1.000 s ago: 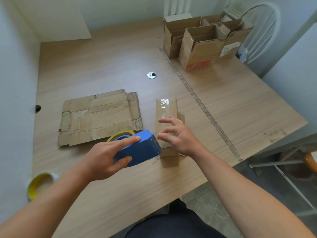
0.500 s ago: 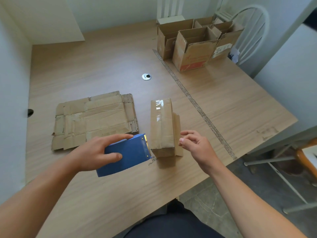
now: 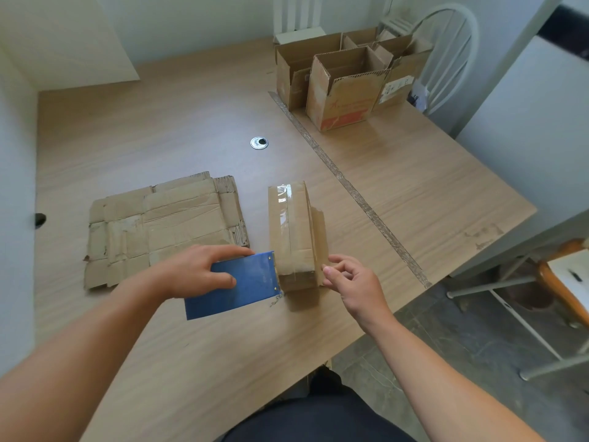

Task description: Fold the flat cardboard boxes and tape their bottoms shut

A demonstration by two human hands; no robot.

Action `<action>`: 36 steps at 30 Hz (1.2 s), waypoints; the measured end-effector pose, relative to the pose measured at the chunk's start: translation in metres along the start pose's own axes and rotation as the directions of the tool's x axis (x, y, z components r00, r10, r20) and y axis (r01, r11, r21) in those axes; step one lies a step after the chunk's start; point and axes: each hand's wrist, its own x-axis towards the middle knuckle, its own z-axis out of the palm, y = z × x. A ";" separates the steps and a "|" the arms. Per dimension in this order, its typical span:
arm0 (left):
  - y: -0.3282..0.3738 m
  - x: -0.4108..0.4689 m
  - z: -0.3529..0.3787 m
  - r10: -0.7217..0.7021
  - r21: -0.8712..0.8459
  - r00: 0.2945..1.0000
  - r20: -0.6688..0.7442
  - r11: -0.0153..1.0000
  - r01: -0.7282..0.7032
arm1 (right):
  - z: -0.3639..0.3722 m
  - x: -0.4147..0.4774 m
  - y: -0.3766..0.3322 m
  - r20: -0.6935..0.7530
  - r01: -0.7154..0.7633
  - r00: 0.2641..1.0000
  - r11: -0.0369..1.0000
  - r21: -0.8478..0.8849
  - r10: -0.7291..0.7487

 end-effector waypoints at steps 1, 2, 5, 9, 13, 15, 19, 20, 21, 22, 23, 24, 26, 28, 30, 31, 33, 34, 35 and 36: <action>0.000 0.002 0.000 -0.009 0.011 1.000 -0.001 1.000 0.009 | 0.001 0.001 0.000 -0.006 -0.016 1.000 1.000 0.012 0.016; 0.000 0.004 0.001 -0.018 0.020 1.000 -0.001 1.000 0.018 | 0.002 0.003 0.001 -0.011 -0.033 0.999 0.999 0.025 0.033; 0.002 0.008 0.003 -0.035 0.025 0.999 0.009 0.999 0.035 | 0.006 0.009 0.004 -0.024 -0.098 0.995 0.993 0.072 0.100; 0.005 0.013 0.003 -0.054 -0.026 0.998 0.037 0.998 0.055 | 0.009 0.018 0.009 -0.041 -0.188 0.980 0.975 0.118 0.194; 0.014 0.024 0.003 -0.049 -0.047 0.997 0.060 0.998 0.052 | 0.005 0.023 0.014 -0.101 -0.228 0.970 0.973 -0.043 0.223; 0.022 0.029 0.004 -0.052 -0.067 0.996 0.077 0.996 0.057 | 0.002 0.025 0.019 -0.119 -0.266 0.960 0.957 -0.112 0.253; 0.029 0.034 0.004 -0.062 -0.063 0.992 0.106 0.996 0.069 | 0.004 0.028 0.021 -0.126 -0.352 0.933 0.927 -0.125 0.337; 0.030 0.034 0.004 -0.063 -0.063 0.992 0.108 0.996 0.070 | 0.006 0.027 0.018 -0.123 -0.369 0.926 0.923 -0.112 0.356; 0.030 0.035 0.003 -0.065 -0.066 0.992 0.111 0.995 0.073 | 0.008 0.027 0.016 -0.117 -0.387 0.919 0.917 -0.099 0.376; 0.030 0.035 0.003 -0.068 -0.066 0.991 0.116 0.995 0.076 | 0.009 0.028 0.017 -0.111 -0.396 0.916 0.914 -0.089 0.386; 0.031 0.035 0.003 -0.070 -0.064 0.990 0.121 0.995 0.078 | 0.009 0.029 0.017 -0.109 -0.391 0.918 0.915 -0.104 0.380; 0.030 0.035 0.002 -0.073 -0.063 0.990 0.125 0.995 0.081 | 0.008 0.029 0.017 -0.108 -0.372 0.927 0.916 -0.147 0.359; 0.029 0.036 0.001 -0.077 -0.052 0.989 0.126 0.995 0.084 | 0.004 0.029 0.017 -0.093 -0.347 0.938 0.906 -0.241 0.335; 0.028 0.036 -0.001 -0.081 -0.035 0.988 0.130 0.996 0.086 | -0.001 0.029 0.018 -0.100 -0.331 0.944 0.889 -0.317 0.316; 0.029 0.037 0.000 -0.081 -0.023 0.988 0.129 0.996 0.085 | -0.004 0.027 0.015 -0.069 -0.225 0.974 0.899 -0.376 0.214; 0.030 0.037 0.000 -0.083 -0.018 0.989 0.126 0.996 0.086 | -0.005 0.026 0.013 -0.041 -0.170 0.985 0.900 -0.402 0.168; 0.032 0.037 0.001 -0.086 -0.011 0.989 0.121 0.996 0.088 | -0.008 0.024 0.008 0.002 -0.111 0.992 0.911 -0.397 0.122; 0.033 0.038 0.001 -0.086 -0.006 0.989 0.123 0.996 0.087 | -0.011 0.022 0.005 0.026 -0.102 0.992 0.926 -0.365 0.120; 0.033 0.038 0.001 -0.085 -0.003 0.988 0.127 0.996 0.086 | -0.013 0.020 0.003 0.057 -0.098 0.991 0.941 -0.325 0.123; 0.033 0.039 0.000 -0.087 0.001 0.987 0.132 0.996 0.087 | -0.015 0.019 0.002 0.091 -0.094 0.988 0.951 -0.296 0.126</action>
